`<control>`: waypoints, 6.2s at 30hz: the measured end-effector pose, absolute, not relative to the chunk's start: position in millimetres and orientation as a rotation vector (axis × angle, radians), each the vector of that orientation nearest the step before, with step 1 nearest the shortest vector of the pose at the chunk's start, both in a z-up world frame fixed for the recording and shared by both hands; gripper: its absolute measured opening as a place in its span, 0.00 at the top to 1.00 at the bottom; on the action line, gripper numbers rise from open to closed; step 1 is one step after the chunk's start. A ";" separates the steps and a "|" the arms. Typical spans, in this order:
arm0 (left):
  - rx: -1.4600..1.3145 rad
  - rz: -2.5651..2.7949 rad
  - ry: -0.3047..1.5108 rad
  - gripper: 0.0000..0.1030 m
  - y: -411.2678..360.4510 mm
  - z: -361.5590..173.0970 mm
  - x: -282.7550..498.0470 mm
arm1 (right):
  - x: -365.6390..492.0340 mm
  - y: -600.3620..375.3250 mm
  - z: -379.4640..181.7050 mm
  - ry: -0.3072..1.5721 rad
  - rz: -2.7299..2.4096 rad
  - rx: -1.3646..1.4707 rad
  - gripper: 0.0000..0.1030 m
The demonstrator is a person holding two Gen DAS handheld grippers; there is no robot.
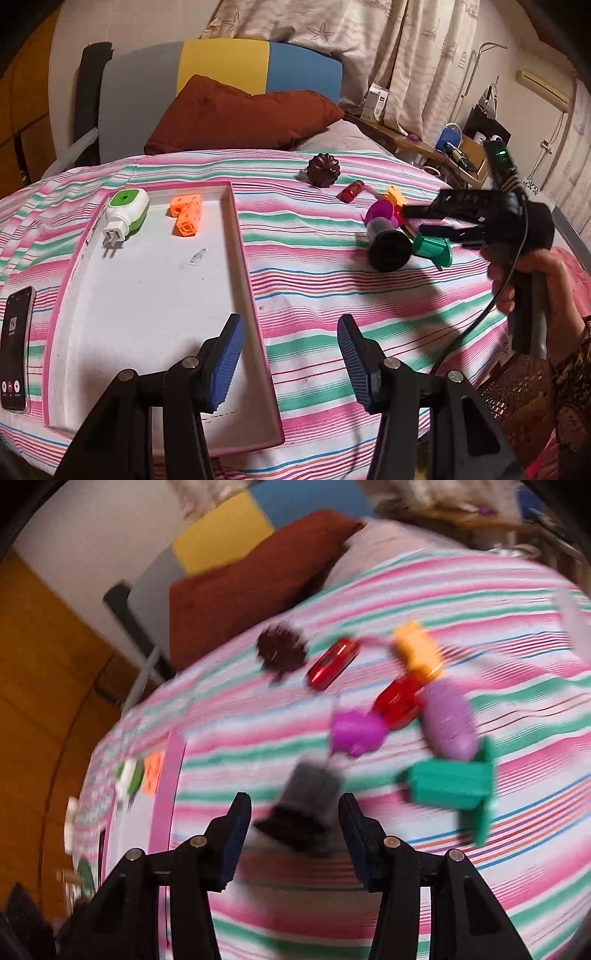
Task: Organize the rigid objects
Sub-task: 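Move right tool back toward the toy pile while left tool moves there too, then grasp the black-and-clear cup with left tool, then grasp the green spool-shaped toy with right tool, then carry the cup toward the tray with left tool while right tool lifts the green toy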
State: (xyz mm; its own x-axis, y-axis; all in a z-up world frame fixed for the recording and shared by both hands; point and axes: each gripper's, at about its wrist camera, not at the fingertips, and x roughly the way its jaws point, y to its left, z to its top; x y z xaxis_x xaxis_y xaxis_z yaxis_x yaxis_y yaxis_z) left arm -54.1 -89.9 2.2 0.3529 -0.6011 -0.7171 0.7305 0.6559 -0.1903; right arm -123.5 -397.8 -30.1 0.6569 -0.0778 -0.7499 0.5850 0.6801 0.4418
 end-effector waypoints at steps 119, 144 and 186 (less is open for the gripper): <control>0.265 -1.021 0.704 0.55 -166.3 -59.7 -80.6 | -116.2 -418.9 -34.5 0.921 -0.551 0.542 0.70; 0.198 -1.023 0.710 0.58 -159.5 -35.8 -79.0 | -120.0 -410.7 -46.1 0.982 -0.521 0.558 0.70; 0.010 -0.627 0.879 0.58 -28.2 -22.9 92.2 | -123.0 -411.6 -30.0 0.876 -0.550 0.538 0.70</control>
State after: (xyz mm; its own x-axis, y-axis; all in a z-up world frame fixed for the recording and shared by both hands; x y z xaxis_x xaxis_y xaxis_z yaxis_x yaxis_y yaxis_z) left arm 92.2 -28.2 -22.9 0.4713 -0.5083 -0.7208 0.5162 0.8216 -0.2419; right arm -123.0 -411.6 -30.0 0.5230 -0.2233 -0.8225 0.6439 0.7358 0.2097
